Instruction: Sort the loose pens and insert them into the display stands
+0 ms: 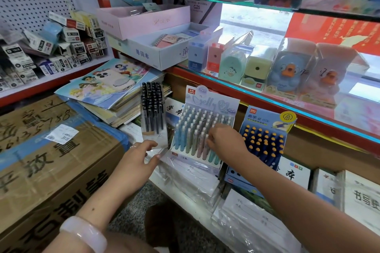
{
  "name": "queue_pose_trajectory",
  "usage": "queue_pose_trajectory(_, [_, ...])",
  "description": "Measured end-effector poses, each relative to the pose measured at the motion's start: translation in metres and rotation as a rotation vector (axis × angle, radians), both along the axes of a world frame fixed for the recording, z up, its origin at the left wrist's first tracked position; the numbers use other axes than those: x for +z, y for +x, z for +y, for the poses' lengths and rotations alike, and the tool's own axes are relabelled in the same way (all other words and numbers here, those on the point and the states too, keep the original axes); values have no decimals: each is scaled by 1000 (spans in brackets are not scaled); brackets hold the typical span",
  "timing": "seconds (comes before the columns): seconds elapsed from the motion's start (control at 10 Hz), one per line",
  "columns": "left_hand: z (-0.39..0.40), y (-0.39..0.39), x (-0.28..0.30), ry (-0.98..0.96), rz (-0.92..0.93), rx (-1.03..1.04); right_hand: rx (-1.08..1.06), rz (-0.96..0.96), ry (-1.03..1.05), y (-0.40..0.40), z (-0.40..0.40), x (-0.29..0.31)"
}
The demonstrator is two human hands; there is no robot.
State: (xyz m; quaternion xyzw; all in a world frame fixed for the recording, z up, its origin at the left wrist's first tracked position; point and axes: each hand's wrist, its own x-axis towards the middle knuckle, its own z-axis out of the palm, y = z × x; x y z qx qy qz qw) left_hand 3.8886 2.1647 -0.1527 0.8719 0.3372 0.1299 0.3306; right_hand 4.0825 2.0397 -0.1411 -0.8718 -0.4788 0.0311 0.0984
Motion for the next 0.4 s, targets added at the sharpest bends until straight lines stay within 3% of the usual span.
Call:
queue_pose_trajectory(0.2, [-2, -3, -2, 6, 46, -16, -7, -69, -100, -1, 7, 1])
queue_pose_trajectory(0.4, [-1, -9, -8, 2, 142, -47, -21, 5, 142, 7, -12, 5])
